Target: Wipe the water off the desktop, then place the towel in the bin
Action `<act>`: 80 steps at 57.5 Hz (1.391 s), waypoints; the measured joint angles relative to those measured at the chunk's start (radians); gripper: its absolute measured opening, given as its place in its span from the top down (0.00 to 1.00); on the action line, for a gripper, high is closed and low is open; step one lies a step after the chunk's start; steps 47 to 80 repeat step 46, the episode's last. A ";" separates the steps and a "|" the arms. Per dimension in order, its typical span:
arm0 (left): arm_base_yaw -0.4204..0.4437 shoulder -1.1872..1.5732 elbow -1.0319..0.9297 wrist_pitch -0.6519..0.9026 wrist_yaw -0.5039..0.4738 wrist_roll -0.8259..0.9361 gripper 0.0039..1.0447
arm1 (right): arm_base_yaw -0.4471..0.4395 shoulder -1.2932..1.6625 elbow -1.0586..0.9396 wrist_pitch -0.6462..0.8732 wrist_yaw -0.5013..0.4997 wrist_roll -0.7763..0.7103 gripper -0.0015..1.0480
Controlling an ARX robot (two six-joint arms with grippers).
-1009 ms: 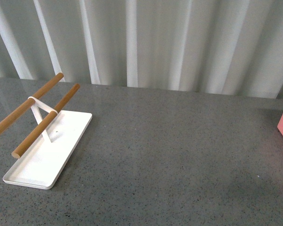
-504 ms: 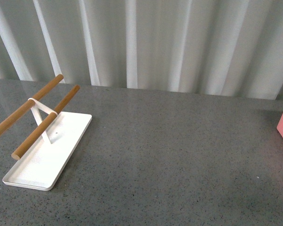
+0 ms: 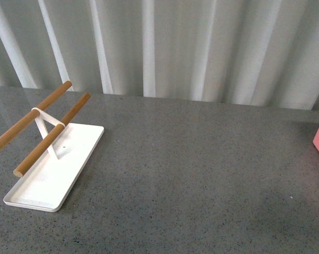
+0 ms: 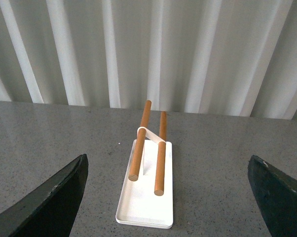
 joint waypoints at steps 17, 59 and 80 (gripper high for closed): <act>0.000 0.000 0.000 0.000 0.000 0.000 0.06 | 0.000 0.000 0.000 0.000 0.000 0.001 0.07; 0.000 0.000 0.000 0.000 0.000 0.000 0.06 | 0.000 0.000 0.000 0.000 0.000 0.001 0.07; 0.000 0.000 0.000 0.000 0.000 0.000 0.06 | 0.000 0.000 0.000 0.000 0.000 0.001 0.07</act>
